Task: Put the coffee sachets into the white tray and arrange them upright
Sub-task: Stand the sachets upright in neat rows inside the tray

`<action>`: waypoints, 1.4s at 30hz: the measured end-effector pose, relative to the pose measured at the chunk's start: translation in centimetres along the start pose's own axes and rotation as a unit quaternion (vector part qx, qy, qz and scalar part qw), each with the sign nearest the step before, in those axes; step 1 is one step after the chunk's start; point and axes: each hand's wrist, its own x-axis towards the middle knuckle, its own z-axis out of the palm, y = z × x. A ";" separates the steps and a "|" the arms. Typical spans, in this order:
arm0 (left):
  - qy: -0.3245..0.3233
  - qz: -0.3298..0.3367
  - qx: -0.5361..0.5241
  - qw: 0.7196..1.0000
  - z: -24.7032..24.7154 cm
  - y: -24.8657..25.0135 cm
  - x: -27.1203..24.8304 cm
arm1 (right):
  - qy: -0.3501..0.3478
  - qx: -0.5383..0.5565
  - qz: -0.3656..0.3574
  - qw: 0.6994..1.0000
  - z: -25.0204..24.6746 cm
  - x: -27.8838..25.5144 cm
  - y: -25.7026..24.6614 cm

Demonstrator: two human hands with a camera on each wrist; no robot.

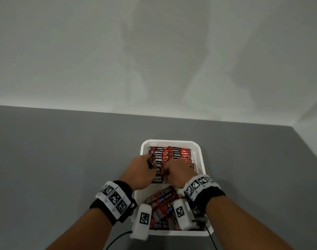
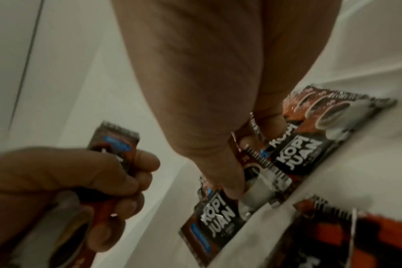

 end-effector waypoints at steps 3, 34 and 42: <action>-0.055 0.033 0.080 0.995 0.4 0.5 0.0 | 0.011 0.003 -0.001 1.000 0.4 0.7 -0.3; -0.197 0.064 0.329 0.921 4.4 -0.7 0.0 | -0.050 -0.157 0.001 0.986 1.6 -4.6 4.4; -0.196 0.065 0.324 0.923 4.3 -0.6 -0.2 | -0.024 -0.126 0.007 0.992 1.5 -4.7 4.0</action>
